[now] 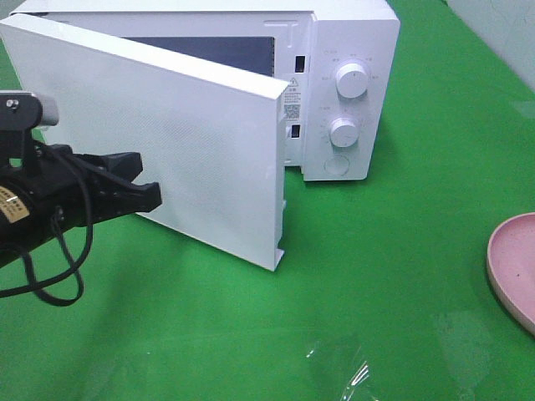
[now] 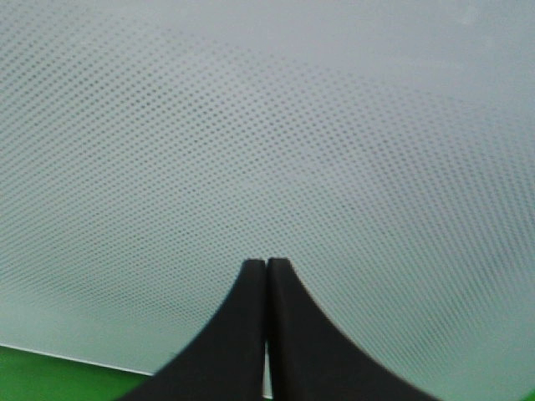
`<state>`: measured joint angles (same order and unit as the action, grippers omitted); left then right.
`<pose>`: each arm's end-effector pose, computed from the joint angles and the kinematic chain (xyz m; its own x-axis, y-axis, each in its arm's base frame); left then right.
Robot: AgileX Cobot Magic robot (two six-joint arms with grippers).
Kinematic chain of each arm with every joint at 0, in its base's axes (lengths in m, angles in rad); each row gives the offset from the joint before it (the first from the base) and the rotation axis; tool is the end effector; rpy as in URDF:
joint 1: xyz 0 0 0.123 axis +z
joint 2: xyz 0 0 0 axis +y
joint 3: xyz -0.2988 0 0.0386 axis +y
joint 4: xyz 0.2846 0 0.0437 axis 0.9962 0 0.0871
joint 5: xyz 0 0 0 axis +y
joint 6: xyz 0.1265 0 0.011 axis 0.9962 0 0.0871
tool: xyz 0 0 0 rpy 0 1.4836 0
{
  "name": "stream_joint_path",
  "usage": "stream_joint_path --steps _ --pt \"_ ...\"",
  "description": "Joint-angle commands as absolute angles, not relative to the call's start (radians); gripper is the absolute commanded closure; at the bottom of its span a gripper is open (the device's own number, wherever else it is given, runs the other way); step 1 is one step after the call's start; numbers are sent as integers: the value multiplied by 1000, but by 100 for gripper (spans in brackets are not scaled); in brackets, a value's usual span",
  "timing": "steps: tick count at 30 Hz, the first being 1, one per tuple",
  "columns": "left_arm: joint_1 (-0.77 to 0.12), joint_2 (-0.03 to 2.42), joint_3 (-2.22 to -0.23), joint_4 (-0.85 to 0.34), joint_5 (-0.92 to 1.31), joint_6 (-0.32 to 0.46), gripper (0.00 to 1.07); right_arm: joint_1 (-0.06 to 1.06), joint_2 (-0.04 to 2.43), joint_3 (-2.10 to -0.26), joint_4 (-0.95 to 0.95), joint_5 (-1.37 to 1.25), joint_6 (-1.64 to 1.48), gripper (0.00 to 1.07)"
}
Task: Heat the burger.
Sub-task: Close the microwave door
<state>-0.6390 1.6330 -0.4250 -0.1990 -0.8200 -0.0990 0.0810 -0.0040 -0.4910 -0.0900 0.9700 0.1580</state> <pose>0.2667 -0.1753 0.1298 -0.3507 -0.0273 -0.9361 0.4091 0.8947 -0.1794 0.0486 -0.0055 0.2863 -0.3743 0.0765 -0.9241 0.0279 0.9971 0.0712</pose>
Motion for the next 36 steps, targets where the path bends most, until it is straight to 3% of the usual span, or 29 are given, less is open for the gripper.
stream_joint_path --steps 1,9,20,28,36 --pt "-668 1655 -468 -235 -834 -91 107 76 -30 -490 -91 963 143 34" --pt "-728 1729 -601 -295 -820 -52 107 76 -30 -490 -91 963 143 34" --pt "-729 1793 -735 -327 -749 -47 107 76 -30 -490 -91 963 143 34" --pt "-729 1867 -867 -381 -718 20 107 76 -30 -490 -91 963 143 34" --pt "-729 1922 -948 -388 -698 20 107 76 -30 -490 -91 963 143 34"
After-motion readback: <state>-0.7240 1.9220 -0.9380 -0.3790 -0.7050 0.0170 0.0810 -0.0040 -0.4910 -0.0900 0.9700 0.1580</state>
